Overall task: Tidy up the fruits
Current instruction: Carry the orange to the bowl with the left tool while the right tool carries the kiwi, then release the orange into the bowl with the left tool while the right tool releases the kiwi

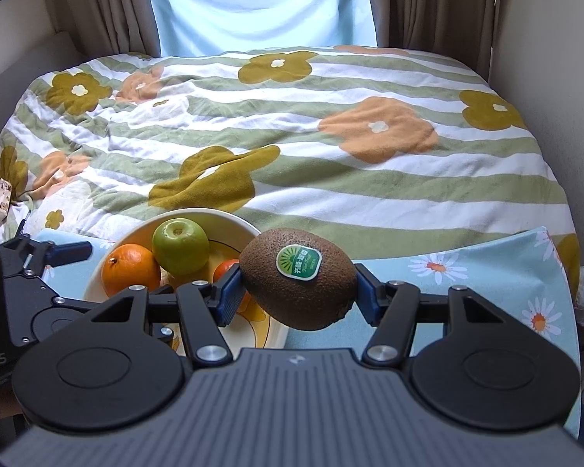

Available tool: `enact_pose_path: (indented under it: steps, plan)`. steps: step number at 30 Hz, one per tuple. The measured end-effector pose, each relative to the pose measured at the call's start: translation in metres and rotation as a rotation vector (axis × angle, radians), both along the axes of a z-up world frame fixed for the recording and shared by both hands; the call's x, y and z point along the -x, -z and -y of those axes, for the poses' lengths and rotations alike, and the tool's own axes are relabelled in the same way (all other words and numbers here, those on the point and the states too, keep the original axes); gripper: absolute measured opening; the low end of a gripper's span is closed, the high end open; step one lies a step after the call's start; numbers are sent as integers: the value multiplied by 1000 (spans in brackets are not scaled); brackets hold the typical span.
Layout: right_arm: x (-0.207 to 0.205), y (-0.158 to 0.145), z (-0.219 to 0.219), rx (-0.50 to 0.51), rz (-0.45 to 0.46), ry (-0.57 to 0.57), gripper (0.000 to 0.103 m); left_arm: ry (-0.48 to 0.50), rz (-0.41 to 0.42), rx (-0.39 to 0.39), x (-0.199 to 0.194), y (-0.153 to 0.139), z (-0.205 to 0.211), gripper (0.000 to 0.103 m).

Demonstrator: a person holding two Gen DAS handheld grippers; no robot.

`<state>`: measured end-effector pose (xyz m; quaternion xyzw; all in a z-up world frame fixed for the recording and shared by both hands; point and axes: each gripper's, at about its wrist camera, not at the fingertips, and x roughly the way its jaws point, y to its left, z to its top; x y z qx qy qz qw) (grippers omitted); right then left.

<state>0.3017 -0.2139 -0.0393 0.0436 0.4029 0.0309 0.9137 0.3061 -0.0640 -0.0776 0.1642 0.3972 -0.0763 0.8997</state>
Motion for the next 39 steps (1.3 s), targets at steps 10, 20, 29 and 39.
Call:
enact_pose_path:
  steps: [10,20,29,39]
  plan:
    - [0,-4,-5,1,6,-33,74,-52,16,59,22,-28,-27,100]
    - [-1,12,-35,15,-16,-118,74,-126,20,111,42,-41,-55,101]
    - [-4,45,-66,87,-39,-191,74,-151,21,128,49,-40,-68,101]
    - [-6,63,-79,114,-31,-229,74,-158,8,143,50,-36,-77,101]
